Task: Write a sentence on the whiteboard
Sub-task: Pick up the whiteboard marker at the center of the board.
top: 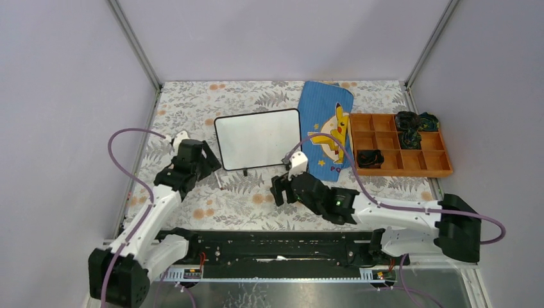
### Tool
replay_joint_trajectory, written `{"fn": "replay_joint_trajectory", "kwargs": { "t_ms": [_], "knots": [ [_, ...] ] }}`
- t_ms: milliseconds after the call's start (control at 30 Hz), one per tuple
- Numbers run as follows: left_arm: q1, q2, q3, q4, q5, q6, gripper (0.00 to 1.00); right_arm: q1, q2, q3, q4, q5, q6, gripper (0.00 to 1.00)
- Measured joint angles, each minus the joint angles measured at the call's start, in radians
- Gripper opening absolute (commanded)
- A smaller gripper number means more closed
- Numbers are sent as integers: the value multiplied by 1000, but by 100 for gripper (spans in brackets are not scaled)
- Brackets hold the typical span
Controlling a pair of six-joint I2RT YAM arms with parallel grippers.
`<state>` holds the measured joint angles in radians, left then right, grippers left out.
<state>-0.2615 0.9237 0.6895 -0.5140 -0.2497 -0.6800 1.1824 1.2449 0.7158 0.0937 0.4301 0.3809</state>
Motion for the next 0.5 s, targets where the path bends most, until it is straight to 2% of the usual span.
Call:
{"fn": "replay_joint_trajectory", "kwargs": {
  "t_ms": [267,500],
  "knots": [
    [73,213,-34,-16,69,-73,77,0,-184,-82,-7,58,-3,82],
    [89,422,35,6,78,-87,72,0,-313,-134,-37,94,-20,82]
  ]
}}
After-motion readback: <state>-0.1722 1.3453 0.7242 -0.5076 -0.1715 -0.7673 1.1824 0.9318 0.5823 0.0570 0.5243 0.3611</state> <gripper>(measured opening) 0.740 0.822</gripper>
